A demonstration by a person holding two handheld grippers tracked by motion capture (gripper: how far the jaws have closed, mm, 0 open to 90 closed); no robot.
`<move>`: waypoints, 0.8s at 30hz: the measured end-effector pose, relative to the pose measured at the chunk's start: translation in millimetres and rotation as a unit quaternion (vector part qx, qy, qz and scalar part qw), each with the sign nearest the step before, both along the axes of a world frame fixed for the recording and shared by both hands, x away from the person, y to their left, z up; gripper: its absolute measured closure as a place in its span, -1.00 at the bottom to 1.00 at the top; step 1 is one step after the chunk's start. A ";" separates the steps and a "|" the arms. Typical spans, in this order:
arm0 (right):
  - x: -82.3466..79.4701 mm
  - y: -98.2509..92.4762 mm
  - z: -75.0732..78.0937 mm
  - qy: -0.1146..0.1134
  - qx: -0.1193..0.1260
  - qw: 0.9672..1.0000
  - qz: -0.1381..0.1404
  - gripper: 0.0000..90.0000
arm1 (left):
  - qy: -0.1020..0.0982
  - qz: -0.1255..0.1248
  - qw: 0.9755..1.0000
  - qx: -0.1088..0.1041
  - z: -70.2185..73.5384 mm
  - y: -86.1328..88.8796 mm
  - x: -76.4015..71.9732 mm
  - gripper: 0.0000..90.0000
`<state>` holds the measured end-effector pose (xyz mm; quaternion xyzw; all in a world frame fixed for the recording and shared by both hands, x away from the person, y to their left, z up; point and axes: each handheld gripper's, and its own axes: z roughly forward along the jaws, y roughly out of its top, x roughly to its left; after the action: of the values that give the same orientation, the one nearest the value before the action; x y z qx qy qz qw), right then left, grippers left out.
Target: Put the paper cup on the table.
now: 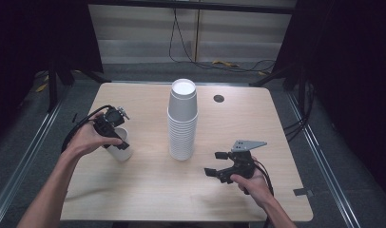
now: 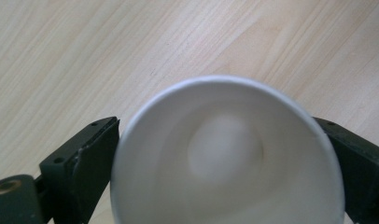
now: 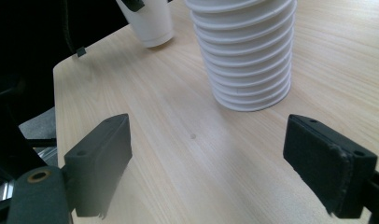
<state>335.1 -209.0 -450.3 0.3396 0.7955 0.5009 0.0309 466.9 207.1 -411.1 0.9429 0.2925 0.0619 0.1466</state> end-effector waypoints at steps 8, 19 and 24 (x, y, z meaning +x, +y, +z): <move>0.4 0.5 -0.4 0.000 0.000 1.000 0.001 -0.66 | -0.033 -0.005 0.999 -0.009 -2.3 -2.0 -1.0 -0.83; -0.6 -0.2 0.4 -0.001 0.000 1.000 0.001 -0.66 | -0.050 0.016 0.998 -0.041 -10.0 -0.6 1.3 -0.87; -0.6 -0.4 0.6 -0.002 0.001 1.000 0.000 -0.66 | -0.053 0.028 0.996 -0.058 -15.2 6.4 -0.6 -0.88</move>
<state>334.5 -209.5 -449.6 0.3389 0.7949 0.5023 0.0321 466.4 213.5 -426.3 0.9196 0.3135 0.0990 0.2152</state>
